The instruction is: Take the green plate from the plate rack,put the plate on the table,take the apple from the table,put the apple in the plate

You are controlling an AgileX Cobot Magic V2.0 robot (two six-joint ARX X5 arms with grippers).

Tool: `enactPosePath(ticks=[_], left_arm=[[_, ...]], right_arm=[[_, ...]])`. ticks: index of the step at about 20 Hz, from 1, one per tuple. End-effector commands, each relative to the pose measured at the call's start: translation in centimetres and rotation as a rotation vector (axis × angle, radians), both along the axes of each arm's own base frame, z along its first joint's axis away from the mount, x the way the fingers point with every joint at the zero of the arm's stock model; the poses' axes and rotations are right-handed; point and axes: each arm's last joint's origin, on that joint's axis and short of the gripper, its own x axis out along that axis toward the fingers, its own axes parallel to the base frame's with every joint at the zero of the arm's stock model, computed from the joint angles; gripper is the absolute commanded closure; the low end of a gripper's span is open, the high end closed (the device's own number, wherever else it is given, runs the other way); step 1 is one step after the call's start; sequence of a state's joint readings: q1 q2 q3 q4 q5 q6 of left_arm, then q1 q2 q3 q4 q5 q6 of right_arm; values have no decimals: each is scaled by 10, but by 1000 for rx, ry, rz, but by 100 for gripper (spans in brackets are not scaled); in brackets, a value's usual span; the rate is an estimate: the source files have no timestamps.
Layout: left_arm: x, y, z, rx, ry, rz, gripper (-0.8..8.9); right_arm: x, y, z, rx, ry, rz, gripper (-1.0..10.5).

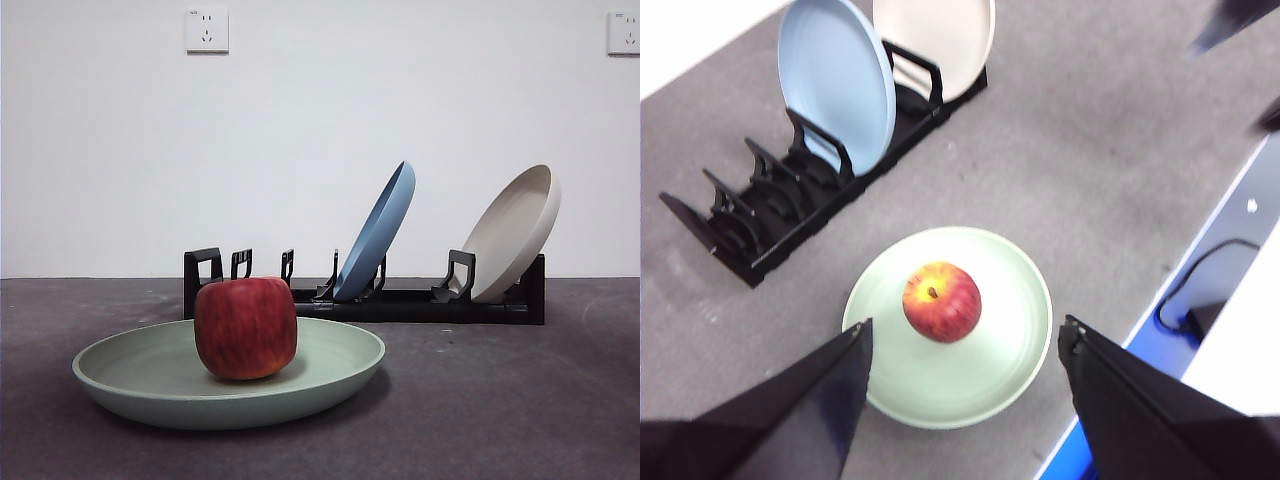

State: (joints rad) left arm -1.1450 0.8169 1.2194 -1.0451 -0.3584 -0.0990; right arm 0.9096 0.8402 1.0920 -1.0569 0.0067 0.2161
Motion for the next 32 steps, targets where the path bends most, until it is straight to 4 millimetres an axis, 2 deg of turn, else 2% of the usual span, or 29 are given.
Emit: enactPosePath(ticks=[1, 3, 4, 6, 8, 10, 11, 32], left_arm=[[-1, 1, -2, 6, 17, 6, 501], [-1, 1, -3, 13, 29, -3, 509], [-1, 1, -4, 13, 38, -14, 542], [-2, 1, -4, 8, 56, -32, 695], [-2, 1, -4, -2, 65, -21, 834], [-2, 1, -4, -2, 67, -21, 822], [-2, 1, -4, -1, 67, -21, 822], [-2, 2, -6, 19, 72, -17, 817]], right_arm=[[-6, -6, -1, 6, 44, 6, 339], [-8, -8, -2, 2, 67, 19, 410], [-9, -8, -3, 2, 75, 27, 446], [-9, -8, -3, 0, 80, 28, 548], [-9, -8, -3, 7, 90, 41, 713], [-10, -8, -3, 11, 96, 47, 921], [-9, -8, -3, 10, 95, 47, 964], [-10, -9, -3, 9, 89, 41, 946]])
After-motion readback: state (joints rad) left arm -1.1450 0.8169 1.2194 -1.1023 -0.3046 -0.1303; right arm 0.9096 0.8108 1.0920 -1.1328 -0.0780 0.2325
